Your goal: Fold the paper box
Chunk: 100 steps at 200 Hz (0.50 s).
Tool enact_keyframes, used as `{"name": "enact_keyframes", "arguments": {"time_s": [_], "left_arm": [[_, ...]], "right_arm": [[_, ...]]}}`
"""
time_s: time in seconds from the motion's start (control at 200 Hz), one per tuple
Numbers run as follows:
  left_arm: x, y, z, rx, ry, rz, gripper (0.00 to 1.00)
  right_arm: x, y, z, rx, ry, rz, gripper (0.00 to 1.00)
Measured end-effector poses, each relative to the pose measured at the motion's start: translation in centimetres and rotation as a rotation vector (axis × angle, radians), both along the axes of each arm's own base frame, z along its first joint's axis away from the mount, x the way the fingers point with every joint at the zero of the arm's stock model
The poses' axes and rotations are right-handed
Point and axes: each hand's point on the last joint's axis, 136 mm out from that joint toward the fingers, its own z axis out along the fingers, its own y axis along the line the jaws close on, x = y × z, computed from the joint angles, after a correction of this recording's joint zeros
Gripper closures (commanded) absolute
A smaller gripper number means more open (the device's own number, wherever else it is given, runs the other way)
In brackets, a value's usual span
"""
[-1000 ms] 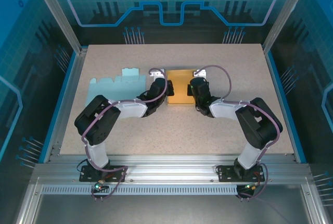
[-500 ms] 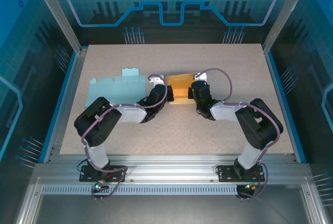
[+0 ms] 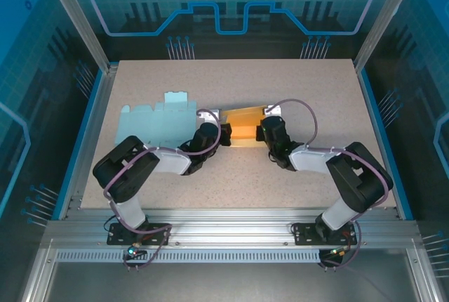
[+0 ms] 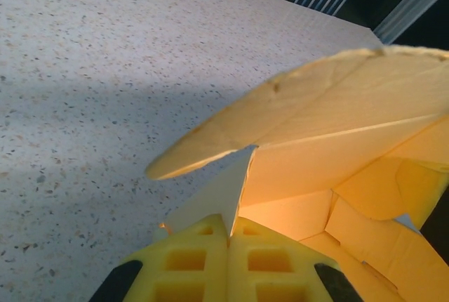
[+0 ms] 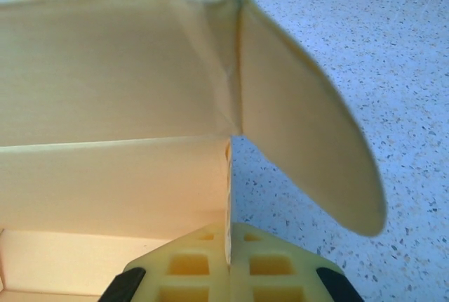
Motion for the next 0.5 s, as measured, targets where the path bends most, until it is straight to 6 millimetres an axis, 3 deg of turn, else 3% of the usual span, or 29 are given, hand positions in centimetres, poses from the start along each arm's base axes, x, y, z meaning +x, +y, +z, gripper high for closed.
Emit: {"name": "enact_keyframes", "arguments": {"time_s": [0.205,0.5], "left_arm": [[-1.0,-0.6,0.0,-0.014,-0.027,-0.071,0.98],[-2.8,-1.0,-0.7,0.068,-0.100,-0.198,1.00]], "right_arm": [[-0.9,-0.1,-0.5,0.002,-0.019,0.010,0.81],[-2.8,0.3,-0.9,-0.020,-0.006,0.045,0.72]]}}
